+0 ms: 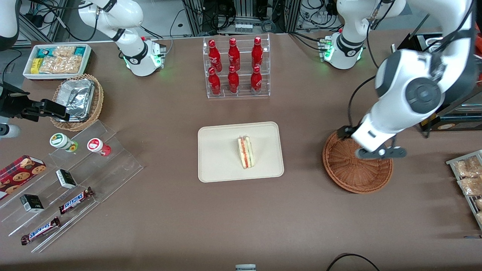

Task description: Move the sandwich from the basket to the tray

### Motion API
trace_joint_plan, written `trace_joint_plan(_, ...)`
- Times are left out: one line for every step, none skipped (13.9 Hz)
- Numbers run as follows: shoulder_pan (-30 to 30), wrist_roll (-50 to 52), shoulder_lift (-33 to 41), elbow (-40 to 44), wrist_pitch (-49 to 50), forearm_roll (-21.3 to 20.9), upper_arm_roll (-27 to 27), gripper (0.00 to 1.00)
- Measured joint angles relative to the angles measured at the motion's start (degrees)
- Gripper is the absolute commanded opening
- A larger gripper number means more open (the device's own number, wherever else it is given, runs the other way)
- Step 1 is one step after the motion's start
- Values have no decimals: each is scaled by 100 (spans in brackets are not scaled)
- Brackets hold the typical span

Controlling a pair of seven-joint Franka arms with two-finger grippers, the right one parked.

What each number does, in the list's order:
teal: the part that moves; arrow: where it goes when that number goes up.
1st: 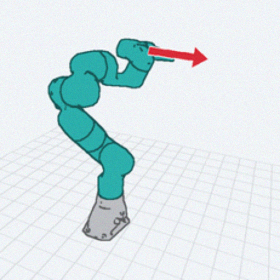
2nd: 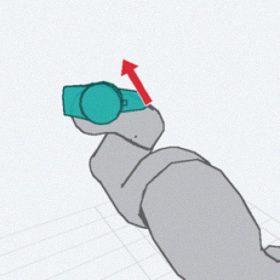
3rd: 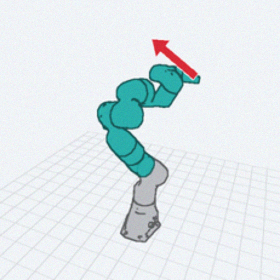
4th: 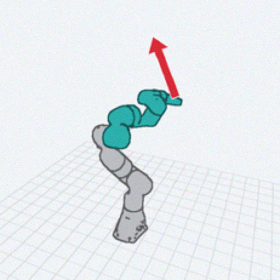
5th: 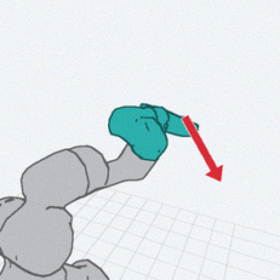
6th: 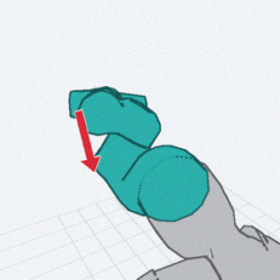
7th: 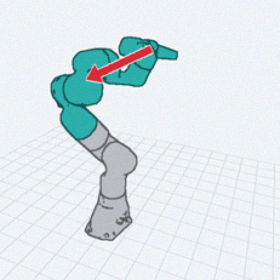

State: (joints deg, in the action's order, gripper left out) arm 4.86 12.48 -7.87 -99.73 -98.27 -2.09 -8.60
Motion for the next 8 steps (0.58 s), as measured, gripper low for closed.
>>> trace_joint_plan(-131, -186, 178, -20, 266, 1, 0, 100)
trace_joint_plan(-247, -348, 342, -17, 509, 5, 2, 100)
trace_joint_plan(-352, -473, 492, 13, 759, 9, 6, 100)
trace_joint_plan(-442, -553, 610, 91, 1015, 11, 9, 100)
trace_joint_plan(-519, -596, 702, 213, 1250, 11, 19, 100)
trace_joint_plan(-569, -611, 764, 353, 1414, 11, 37, 100)
trace_joint_plan(-592, -617, 812, 478, 1530, 10, 82, 100)
trace_joint_plan(-597, -619, 864, 564, 1592, 10, 156, 100)
